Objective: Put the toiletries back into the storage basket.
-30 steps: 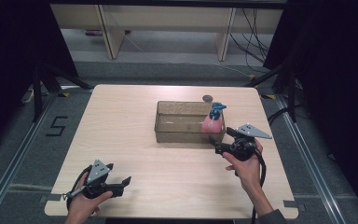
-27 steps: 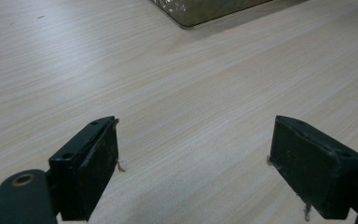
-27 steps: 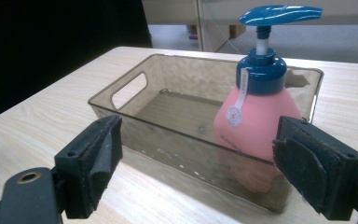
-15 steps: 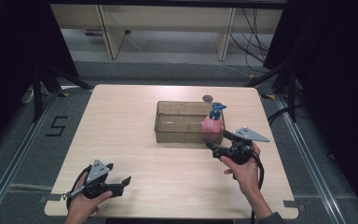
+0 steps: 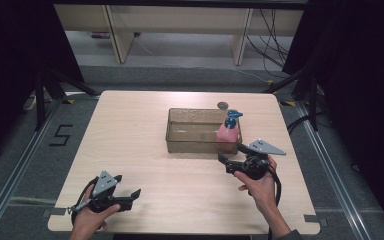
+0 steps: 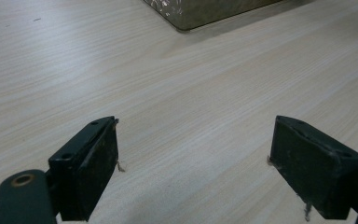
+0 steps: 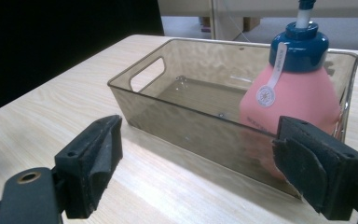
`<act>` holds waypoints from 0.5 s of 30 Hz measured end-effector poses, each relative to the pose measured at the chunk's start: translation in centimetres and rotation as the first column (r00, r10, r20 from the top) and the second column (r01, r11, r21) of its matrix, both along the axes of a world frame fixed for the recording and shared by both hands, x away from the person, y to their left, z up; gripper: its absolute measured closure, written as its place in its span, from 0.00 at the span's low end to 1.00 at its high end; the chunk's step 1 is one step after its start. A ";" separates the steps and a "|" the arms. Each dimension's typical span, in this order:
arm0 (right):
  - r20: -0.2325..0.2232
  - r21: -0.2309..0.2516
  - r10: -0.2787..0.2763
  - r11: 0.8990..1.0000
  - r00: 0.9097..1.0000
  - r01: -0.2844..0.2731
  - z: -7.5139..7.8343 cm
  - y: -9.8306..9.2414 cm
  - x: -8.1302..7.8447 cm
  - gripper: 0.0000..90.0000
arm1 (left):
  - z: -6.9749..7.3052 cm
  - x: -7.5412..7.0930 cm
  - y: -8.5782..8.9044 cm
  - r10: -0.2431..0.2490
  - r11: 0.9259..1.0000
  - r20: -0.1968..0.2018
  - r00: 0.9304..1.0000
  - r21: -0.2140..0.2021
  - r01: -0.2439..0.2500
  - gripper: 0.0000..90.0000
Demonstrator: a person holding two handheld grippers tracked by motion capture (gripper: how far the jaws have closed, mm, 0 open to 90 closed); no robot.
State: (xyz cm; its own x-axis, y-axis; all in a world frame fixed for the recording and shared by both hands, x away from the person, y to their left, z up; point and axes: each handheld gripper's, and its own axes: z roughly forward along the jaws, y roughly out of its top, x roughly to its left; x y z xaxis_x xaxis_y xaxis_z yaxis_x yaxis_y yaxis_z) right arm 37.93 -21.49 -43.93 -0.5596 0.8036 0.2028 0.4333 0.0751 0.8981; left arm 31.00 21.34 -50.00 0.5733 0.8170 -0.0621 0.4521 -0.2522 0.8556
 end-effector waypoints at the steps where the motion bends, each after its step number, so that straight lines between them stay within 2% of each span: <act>1: 0.000 0.000 0.000 1.000 1.000 0.000 0.0 0.0 0.0 0.18 | 0.0 0.0 0.0 0.000 1.000 0.000 1.000 0.000 0.000 0.17; 4: 0.016 -0.017 0.007 1.000 1.000 -0.006 -0.1 0.0 0.0 0.18 | 0.0 0.0 0.0 0.000 1.000 0.003 1.000 0.001 0.000 0.16; 5: 0.005 -0.009 0.010 1.000 1.000 -0.010 -0.1 0.1 -0.1 0.18 | 0.0 0.0 0.0 0.000 1.000 0.003 1.000 0.000 0.000 0.17; 6: 0.006 -0.021 0.010 1.000 1.000 -0.010 -0.1 0.0 -0.2 0.18 | 0.0 0.0 0.0 0.001 1.000 0.003 1.000 0.001 -0.001 0.17; 7: 0.018 -0.015 0.017 1.000 1.000 -0.017 -0.2 0.1 -0.1 0.18 | 0.0 0.0 0.0 -0.001 1.000 0.005 1.000 -0.003 0.001 0.17; 9: 0.009 -0.017 0.036 0.999 0.999 -0.036 -0.3 0.2 -0.2 0.18 | 0.0 0.0 0.0 0.000 1.000 0.005 1.000 -0.002 0.000 0.17; 11: 0.012 -0.001 0.031 1.000 0.999 -0.031 -0.4 0.3 -0.2 0.18 | 0.0 0.0 0.0 0.002 1.000 0.004 1.000 0.000 -0.002 0.16; 12: -0.006 0.007 0.018 1.000 1.000 -0.018 -0.4 0.4 -0.4 0.18 | 0.0 0.0 0.0 0.002 1.000 0.004 1.000 0.000 -0.002 0.16; 13: 0.015 -0.006 0.023 1.000 1.000 -0.023 -0.5 0.4 -0.3 0.18 | 0.0 0.0 0.0 0.002 1.000 0.004 1.000 0.001 -0.002 0.17; 15: 0.000 -0.023 0.021 1.000 1.000 -0.021 -0.5 0.4 -0.4 0.18 | 0.0 0.0 0.0 0.001 1.000 0.004 1.000 0.000 -0.001 0.16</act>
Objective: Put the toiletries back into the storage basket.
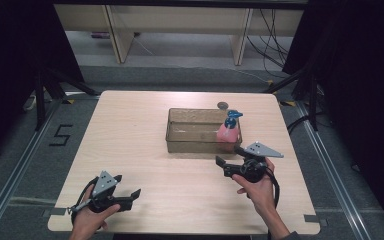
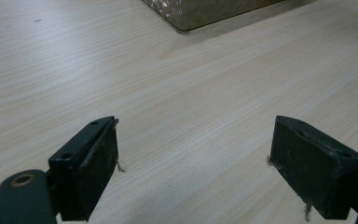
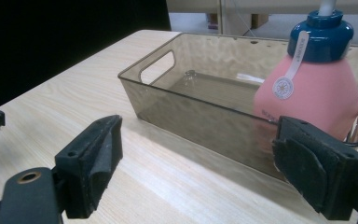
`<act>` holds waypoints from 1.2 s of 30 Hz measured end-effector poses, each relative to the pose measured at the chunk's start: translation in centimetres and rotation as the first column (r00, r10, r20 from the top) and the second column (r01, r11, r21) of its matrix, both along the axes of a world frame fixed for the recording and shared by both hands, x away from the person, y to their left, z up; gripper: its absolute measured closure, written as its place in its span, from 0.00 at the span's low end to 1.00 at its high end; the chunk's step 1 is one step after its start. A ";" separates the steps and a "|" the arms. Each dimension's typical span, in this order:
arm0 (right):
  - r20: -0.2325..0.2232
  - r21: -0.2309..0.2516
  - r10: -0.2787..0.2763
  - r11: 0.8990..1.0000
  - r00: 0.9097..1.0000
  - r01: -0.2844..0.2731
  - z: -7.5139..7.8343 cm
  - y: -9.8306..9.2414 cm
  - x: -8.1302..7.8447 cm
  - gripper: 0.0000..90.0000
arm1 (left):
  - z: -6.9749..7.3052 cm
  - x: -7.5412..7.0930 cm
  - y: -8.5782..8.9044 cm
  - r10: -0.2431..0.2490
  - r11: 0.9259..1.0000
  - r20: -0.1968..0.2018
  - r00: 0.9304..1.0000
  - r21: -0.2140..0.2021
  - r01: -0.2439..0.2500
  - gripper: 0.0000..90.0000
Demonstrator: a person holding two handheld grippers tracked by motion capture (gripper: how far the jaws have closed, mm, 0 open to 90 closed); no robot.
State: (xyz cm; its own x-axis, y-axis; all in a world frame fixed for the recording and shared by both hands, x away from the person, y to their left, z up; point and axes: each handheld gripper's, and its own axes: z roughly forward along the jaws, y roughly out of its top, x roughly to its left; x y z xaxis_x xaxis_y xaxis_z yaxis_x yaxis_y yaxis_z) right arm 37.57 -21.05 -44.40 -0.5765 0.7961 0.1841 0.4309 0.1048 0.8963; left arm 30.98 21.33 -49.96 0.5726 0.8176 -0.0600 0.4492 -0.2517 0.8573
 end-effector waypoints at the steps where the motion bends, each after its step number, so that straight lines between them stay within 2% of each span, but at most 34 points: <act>1: 0.013 0.009 0.014 1.000 1.000 -0.014 -0.1 0.0 0.0 0.18 | 0.0 0.0 0.0 0.001 1.000 0.000 1.000 0.000 -0.001 0.16; 3: 0.003 0.018 0.018 1.000 1.000 -0.018 -0.1 0.1 -0.2 0.18 | 0.0 0.0 0.0 0.001 1.000 0.001 1.000 0.000 -0.001 0.16; 4: 0.010 0.003 0.021 1.000 1.000 -0.021 -0.1 0.0 -0.2 0.18 | 0.0 0.0 0.0 0.001 1.000 0.001 1.000 0.000 -0.001 0.17; 6: 0.010 0.006 0.025 1.000 1.000 -0.025 -0.1 0.1 -0.2 0.18 | 0.0 0.0 0.0 0.001 1.000 0.002 1.000 0.001 -0.001 0.16; 7: -0.024 0.039 0.020 0.999 0.999 -0.019 -0.1 0.4 -0.4 0.18 | 0.0 0.0 0.0 0.000 1.000 0.002 1.000 0.001 0.000 0.16; 9: 0.018 0.008 0.030 1.000 0.999 -0.030 -0.3 0.2 -0.2 0.18 | 0.1 0.0 0.1 -0.004 1.000 0.006 1.000 0.009 0.004 0.16; 13: -0.001 0.020 0.036 0.999 0.999 -0.036 -0.4 0.3 -0.3 0.18 | 0.1 0.0 0.1 -0.003 1.000 0.005 1.000 0.008 0.003 0.16; 14: 0.007 0.009 0.033 0.999 0.999 -0.033 -0.4 0.3 -0.3 0.18 | 0.1 0.0 0.1 -0.003 1.000 0.006 1.000 0.008 0.003 0.17; 15: -0.002 0.019 0.033 0.999 0.999 -0.033 -0.4 0.4 -0.4 0.18 | 0.1 0.0 0.1 -0.004 1.000 0.008 1.000 0.010 0.004 0.17; 16: 0.015 0.000 0.027 1.000 1.000 -0.027 -0.5 0.3 -0.3 0.18 | 0.1 0.0 0.1 -0.004 1.000 0.008 1.000 0.009 0.004 0.16; 17: -0.010 0.014 0.025 1.000 1.000 -0.024 -0.5 0.5 -0.5 0.18 | 0.1 0.0 0.1 -0.003 1.000 0.008 1.000 0.009 0.003 0.17; 20: 0.016 0.003 0.042 0.999 0.999 -0.042 -0.6 0.4 -0.5 0.18 | 0.1 0.0 0.0 -0.003 1.000 0.004 1.000 0.006 0.002 0.16; 21: 0.003 0.019 0.044 0.999 0.999 -0.044 -0.6 0.5 -0.5 0.18 | 0.1 0.0 0.0 -0.004 1.000 0.006 1.000 0.008 0.004 0.17; 24: 0.023 0.009 0.057 0.998 0.998 -0.057 -0.7 0.4 -0.5 0.18 | 0.1 0.0 0.0 -0.004 1.000 0.005 1.000 0.010 0.003 0.16; 25: -0.020 0.030 0.043 0.999 0.999 -0.042 -0.7 0.6 -0.8 0.18 | 0.1 0.0 0.0 -0.005 1.000 0.007 1.000 0.008 0.005 0.17; 28: -0.006 0.006 0.047 0.999 0.999 -0.047 -0.7 0.4 -0.9 0.18 | 0.1 0.0 0.0 -0.005 1.000 0.005 1.000 -0.002 0.005 0.16; 29: -0.022 0.030 0.047 0.998 0.999 -0.047 -0.8 0.5 -1.0 0.18 | 0.1 0.0 0.0 -0.005 1.000 0.005 1.000 -0.001 0.005 0.16; 31: 0.019 0.005 0.049 0.999 0.999 -0.049 -0.9 0.3 -0.9 0.18 | 0.1 0.0 0.0 -0.004 1.000 0.005 1.000 -0.001 0.004 0.16; 32: -0.004 0.035 0.044 0.998 0.999 -0.044 -1.0 0.5 -1.1 0.18 | 0.1 0.0 -0.1 -0.005 1.000 0.006 1.000 -0.001 0.005 0.16; 34: -0.008 0.021 0.052 0.998 0.999 -0.052 -1.1 0.4 -1.1 0.18 | 0.1 -0.1 -0.1 -0.005 1.000 0.010 1.000 0.003 0.005 0.17; 35: -0.023 0.039 0.049 0.998 0.999 -0.048 -1.2 0.5 -1.2 0.18 | 0.1 0.0 -0.1 -0.004 1.000 0.010 1.000 0.003 0.004 0.17; 36: 0.012 0.024 0.060 0.998 0.998 -0.060 -1.2 0.3 -1.1 0.18 | 0.1 0.0 0.0 -0.004 1.000 0.008 1.000 0.007 0.004 0.17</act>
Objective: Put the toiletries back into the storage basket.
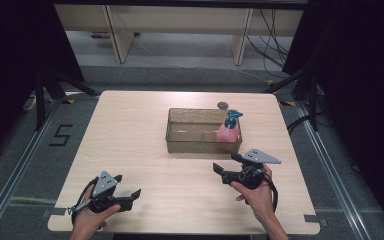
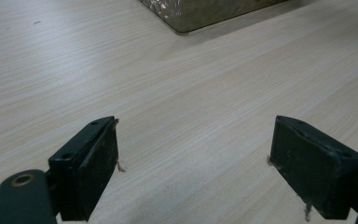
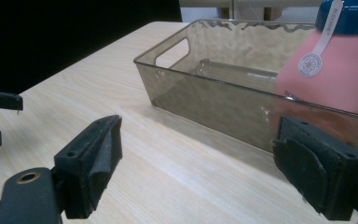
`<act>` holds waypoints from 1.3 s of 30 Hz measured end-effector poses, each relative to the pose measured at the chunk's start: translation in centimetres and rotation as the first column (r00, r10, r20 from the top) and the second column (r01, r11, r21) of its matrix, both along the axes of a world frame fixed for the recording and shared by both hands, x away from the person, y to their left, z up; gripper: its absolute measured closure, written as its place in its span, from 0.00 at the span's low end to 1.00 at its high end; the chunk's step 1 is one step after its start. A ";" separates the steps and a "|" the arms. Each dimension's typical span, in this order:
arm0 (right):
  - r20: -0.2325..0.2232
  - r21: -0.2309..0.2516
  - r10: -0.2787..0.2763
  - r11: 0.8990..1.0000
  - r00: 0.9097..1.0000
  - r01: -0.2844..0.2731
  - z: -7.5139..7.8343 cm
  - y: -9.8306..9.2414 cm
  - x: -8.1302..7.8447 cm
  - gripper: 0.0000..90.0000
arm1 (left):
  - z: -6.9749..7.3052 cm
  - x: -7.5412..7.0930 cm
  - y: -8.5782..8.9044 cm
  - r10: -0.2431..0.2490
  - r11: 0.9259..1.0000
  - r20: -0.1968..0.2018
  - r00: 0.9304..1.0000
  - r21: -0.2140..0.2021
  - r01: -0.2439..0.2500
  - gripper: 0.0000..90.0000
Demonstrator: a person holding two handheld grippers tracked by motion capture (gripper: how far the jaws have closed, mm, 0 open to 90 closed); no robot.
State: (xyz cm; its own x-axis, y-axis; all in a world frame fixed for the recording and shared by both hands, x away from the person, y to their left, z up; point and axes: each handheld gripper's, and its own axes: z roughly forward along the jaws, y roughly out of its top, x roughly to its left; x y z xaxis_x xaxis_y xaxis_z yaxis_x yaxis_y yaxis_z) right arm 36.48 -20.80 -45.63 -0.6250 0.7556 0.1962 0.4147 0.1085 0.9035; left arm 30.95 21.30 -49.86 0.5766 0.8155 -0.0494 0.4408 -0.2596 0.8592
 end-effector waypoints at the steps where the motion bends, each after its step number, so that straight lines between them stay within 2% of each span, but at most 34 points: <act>1: -0.036 0.017 -0.016 1.000 0.999 0.017 0.1 0.2 -0.3 0.18 | 0.0 0.0 0.1 -0.001 1.000 -0.002 1.000 0.010 0.001 0.16; 2: -0.036 0.017 -0.016 1.000 0.999 0.017 0.1 0.2 -0.3 0.18 | 0.0 0.0 0.1 -0.001 1.000 -0.001 1.000 0.011 0.001 0.16; 3: -0.002 -0.005 -0.005 1.000 1.000 0.005 0.1 -0.1 -0.2 0.18 | 0.0 0.0 0.0 -0.002 1.000 0.000 1.000 0.010 0.002 0.16; 4: -0.013 0.014 -0.002 1.000 1.000 0.002 0.0 0.0 -0.3 0.18 | 0.0 0.0 0.0 -0.001 1.000 0.002 1.000 0.003 0.001 0.16; 6: -0.025 0.019 -0.006 1.000 1.000 0.007 0.0 0.0 -0.6 0.18 | 0.1 0.0 0.0 -0.002 1.000 0.004 1.000 0.006 0.002 0.17; 7: -0.006 0.011 0.001 1.000 1.000 -0.001 -0.2 -0.1 -0.5 0.18 | 0.1 0.0 -0.1 -0.002 1.000 0.000 1.000 -0.002 0.002 0.16; 8: -0.012 0.011 0.014 1.000 1.000 -0.014 -0.2 -0.1 -0.6 0.18 | 0.0 0.0 -0.1 -0.002 1.000 0.001 1.000 -0.003 0.002 0.17; 11: -0.032 0.020 -0.003 1.000 0.999 0.003 -0.2 -0.1 -1.0 0.18 | 0.1 0.0 -0.1 -0.004 1.000 0.005 1.000 0.008 0.004 0.17; 12: -0.015 0.019 0.012 1.000 1.000 -0.012 -0.3 -0.2 -0.9 0.18 | 0.0 0.0 -0.1 -0.004 1.000 0.006 1.000 0.009 0.004 0.16; 13: 0.005 0.005 0.003 1.000 1.000 -0.003 -0.3 -0.3 -0.9 0.18 | 0.0 0.0 -0.1 -0.005 1.000 0.006 1.000 0.010 0.005 0.16; 14: -0.009 0.019 0.001 1.000 1.000 -0.001 -0.4 -0.1 -0.9 0.18 | 0.0 0.0 -0.1 -0.003 1.000 0.001 1.000 0.006 0.003 0.16; 15: -0.001 0.011 0.008 1.000 1.000 -0.008 -0.4 -0.2 -0.9 0.18 | 0.0 0.0 -0.1 -0.002 1.000 -0.001 1.000 0.001 0.002 0.17; 16: -0.025 0.026 0.008 1.000 1.000 -0.007 -0.4 -0.2 -1.2 0.18 | 0.0 0.0 -0.1 -0.001 1.000 -0.002 1.000 0.001 0.001 0.16; 19: -0.005 0.014 0.008 1.000 1.000 -0.008 -0.5 -0.3 -1.2 0.18 | 0.0 0.0 -0.1 0.000 1.000 -0.002 1.000 0.005 0.000 0.16; 20: -0.004 0.012 0.013 1.000 1.000 -0.013 -0.6 -0.3 -1.2 0.18 | 0.0 0.0 -0.2 0.003 1.000 0.001 1.000 -0.007 -0.003 0.16; 21: -0.021 0.023 0.008 1.000 1.000 -0.007 -0.6 -0.2 -1.3 0.18 | 0.0 0.0 -0.1 0.004 1.000 0.000 1.000 -0.007 -0.004 0.16; 24: -0.016 0.019 0.015 1.000 1.000 -0.014 -0.7 -0.2 -1.4 0.18 | 0.0 0.0 -0.1 -0.001 1.000 -0.002 1.000 0.004 0.001 0.17; 25: -0.034 0.021 -0.002 1.000 0.999 0.002 -0.7 -0.1 -1.6 0.18 | 0.0 0.0 -0.1 -0.002 1.000 -0.001 1.000 0.003 0.002 0.17; 26: -0.014 0.010 0.009 1.000 1.000 -0.009 -0.8 -0.2 -1.5 0.18 | 0.0 0.0 -0.1 -0.003 1.000 -0.001 1.000 0.003 0.003 0.17; 27: -0.035 0.023 0.013 1.000 0.999 -0.012 -0.7 -0.2 -1.7 0.18 | 0.0 0.0 -0.1 -0.005 1.000 -0.002 1.000 0.003 0.005 0.17; 28: -0.011 0.020 0.024 1.000 1.000 -0.024 -0.8 -0.2 -1.6 0.17 | 0.0 0.0 -0.1 -0.004 1.000 -0.003 1.000 0.002 0.004 0.16; 29: -0.007 0.016 0.012 1.000 1.000 -0.012 -0.9 -0.2 -1.7 0.17 | 0.0 0.1 -0.1 -0.005 1.000 -0.004 1.000 0.004 0.005 0.17; 31: -0.007 0.008 0.023 1.000 1.000 -0.023 -0.9 -0.3 -1.7 0.17 | 0.0 0.0 -0.1 -0.005 1.000 -0.004 1.000 0.004 0.005 0.17; 32: -0.022 0.012 0.017 1.000 1.000 -0.016 -0.9 -0.3 -1.7 0.17 | 0.0 0.0 -0.1 -0.004 1.000 -0.003 1.000 0.002 0.004 0.17; 33: -0.015 0.005 0.016 1.000 1.000 -0.016 -1.0 -0.4 -1.7 0.17 | 0.0 0.1 -0.2 -0.001 1.000 -0.001 1.000 -0.009 0.001 0.17; 34: -0.038 0.026 0.014 1.000 0.999 -0.013 -0.9 -0.3 -1.9 0.17 | 0.0 0.1 0.0 -0.004 1.000 0.000 1.000 0.011 0.004 0.16; 35: -0.043 0.014 0.023 1.000 0.999 -0.023 -0.9 -0.5 -1.9 0.17 | 0.0 0.1 -0.1 -0.001 1.000 -0.003 1.000 0.007 0.001 0.16; 37: -0.019 -0.008 0.025 1.000 1.000 -0.025 -1.0 -0.6 -1.9 0.17 | -0.1 0.1 -0.1 -0.004 1.000 -0.004 1.000 -0.004 0.004 0.16; 39: -0.007 0.004 0.017 1.000 1.000 -0.017 -1.2 -0.6 -1.8 0.17 | -0.1 0.1 -0.1 -0.005 1.000 -0.003 1.000 -0.005 0.005 0.17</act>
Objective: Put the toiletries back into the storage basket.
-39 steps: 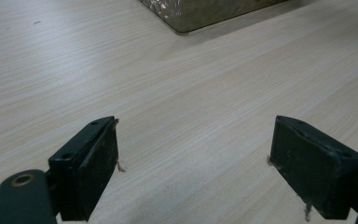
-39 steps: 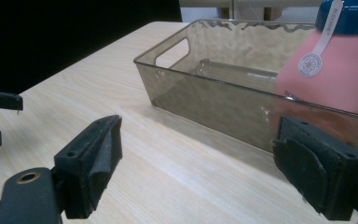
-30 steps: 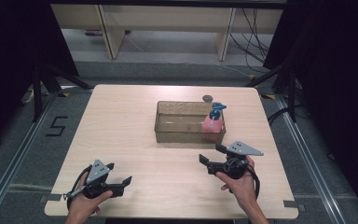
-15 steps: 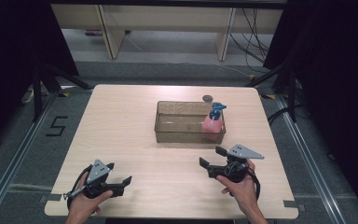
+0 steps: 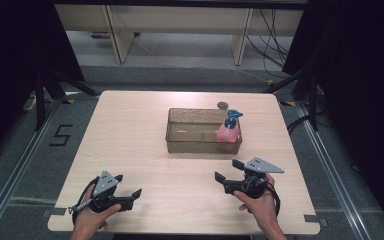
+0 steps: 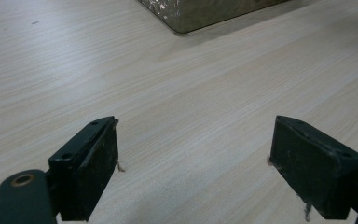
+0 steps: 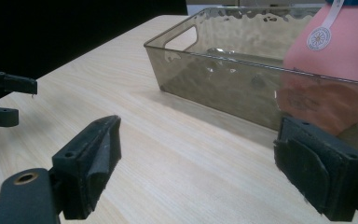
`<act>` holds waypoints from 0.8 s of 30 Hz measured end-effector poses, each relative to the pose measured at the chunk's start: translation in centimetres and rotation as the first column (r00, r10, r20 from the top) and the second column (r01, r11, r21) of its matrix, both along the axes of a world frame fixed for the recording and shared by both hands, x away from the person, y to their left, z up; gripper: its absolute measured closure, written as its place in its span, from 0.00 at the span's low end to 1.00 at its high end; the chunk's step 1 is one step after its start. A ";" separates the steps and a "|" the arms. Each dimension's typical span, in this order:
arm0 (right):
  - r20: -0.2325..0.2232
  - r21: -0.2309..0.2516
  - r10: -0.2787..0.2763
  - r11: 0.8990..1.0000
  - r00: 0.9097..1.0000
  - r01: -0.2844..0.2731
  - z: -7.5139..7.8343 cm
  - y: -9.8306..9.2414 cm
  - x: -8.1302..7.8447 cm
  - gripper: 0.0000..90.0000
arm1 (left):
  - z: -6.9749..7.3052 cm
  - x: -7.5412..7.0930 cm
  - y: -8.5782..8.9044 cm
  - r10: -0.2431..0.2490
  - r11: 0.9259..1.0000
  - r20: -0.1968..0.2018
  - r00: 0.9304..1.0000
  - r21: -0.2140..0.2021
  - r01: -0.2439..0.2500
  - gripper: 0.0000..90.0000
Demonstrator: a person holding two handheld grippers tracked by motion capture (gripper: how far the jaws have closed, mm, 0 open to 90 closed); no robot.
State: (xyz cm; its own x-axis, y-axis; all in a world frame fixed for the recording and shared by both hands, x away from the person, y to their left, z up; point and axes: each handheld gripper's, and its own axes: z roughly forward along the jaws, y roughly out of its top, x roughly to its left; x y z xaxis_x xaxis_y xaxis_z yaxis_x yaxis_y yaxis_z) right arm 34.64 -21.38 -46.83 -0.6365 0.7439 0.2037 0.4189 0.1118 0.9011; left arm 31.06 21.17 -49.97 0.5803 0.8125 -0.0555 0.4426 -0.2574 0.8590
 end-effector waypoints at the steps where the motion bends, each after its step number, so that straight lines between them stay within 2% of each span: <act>1: -0.019 0.003 0.003 1.000 1.000 -0.002 0.1 0.0 -0.2 0.17 | 0.0 0.0 0.0 -0.002 1.000 0.000 1.000 0.002 0.002 0.16; 3: -0.037 0.017 -0.009 1.000 0.999 0.009 0.0 0.1 -0.5 0.17 | -0.1 0.0 -0.1 -0.002 1.000 0.002 1.000 -0.010 0.002 0.17; 5: 0.010 -0.021 0.006 1.000 1.000 -0.005 -0.1 -0.3 -0.3 0.17 | 0.0 -0.1 0.0 0.002 1.000 -0.006 1.000 0.014 -0.002 0.17; 6: -0.046 0.002 -0.007 1.000 0.999 0.007 -0.1 -0.2 -0.6 0.17 | 0.0 0.0 0.0 -0.003 1.000 -0.002 1.000 0.001 0.003 0.16; 7: -0.029 -0.011 -0.002 1.000 1.000 0.002 -0.1 -0.4 -0.6 0.17 | 0.0 0.0 0.0 -0.003 1.000 -0.001 1.000 0.001 0.003 0.16; 8: -0.032 -0.005 0.002 1.000 0.999 -0.002 -0.1 -0.4 -0.6 0.17 | 0.0 0.0 0.0 -0.003 1.000 -0.001 1.000 0.001 0.003 0.17; 9: -0.061 0.010 -0.015 1.000 0.998 0.015 -0.1 -0.4 -0.9 0.17 | 0.0 0.0 0.0 -0.004 1.000 -0.003 1.000 0.003 0.004 0.17; 10: -0.033 0.008 0.009 1.000 0.999 -0.009 -0.2 -0.6 -0.8 0.17 | 0.0 0.0 0.0 -0.002 1.000 -0.001 1.000 0.011 0.002 0.16; 11: -0.040 0.004 -0.003 1.000 0.999 0.003 -0.2 -0.6 -1.0 0.17 | 0.0 0.0 -0.1 0.001 1.000 -0.002 1.000 -0.001 -0.001 0.17; 13: -0.020 -0.026 -0.006 1.000 1.000 0.005 -0.3 -1.0 -1.0 0.17 | 0.0 0.0 -0.1 -0.003 1.000 0.001 1.000 -0.009 0.003 0.16; 14: -0.018 -0.017 -0.009 1.000 1.000 0.009 -0.4 -1.0 -1.0 0.17 | 0.0 0.0 0.0 -0.005 1.000 -0.001 1.000 0.002 0.005 0.16; 16: -0.066 0.009 -0.005 1.000 0.998 0.005 -0.4 -1.1 -1.4 0.17 | 0.0 0.0 0.0 -0.004 1.000 -0.001 1.000 0.000 0.004 0.16; 19: -0.031 -0.011 -0.001 1.000 1.000 0.000 -0.5 -1.6 -1.5 0.17 | 0.0 0.0 -0.1 -0.006 1.000 0.002 1.000 -0.008 0.006 0.16; 22: -0.051 -0.005 -0.002 1.000 0.999 0.002 -0.5 -1.9 -1.9 0.17 | 0.0 0.0 -0.1 -0.001 1.000 0.000 1.000 0.001 0.001 0.17; 23: -0.018 -0.019 -0.003 1.000 1.000 0.002 -0.7 -2.0 -1.7 0.17 | 0.0 0.0 -0.1 -0.002 1.000 -0.001 1.000 0.004 0.002 0.17; 24: -0.073 0.010 -0.002 1.000 0.997 0.003 -0.6 -1.9 -2.1 0.17 | -0.1 0.1 -0.1 -0.006 1.000 0.000 1.000 -0.004 0.006 0.16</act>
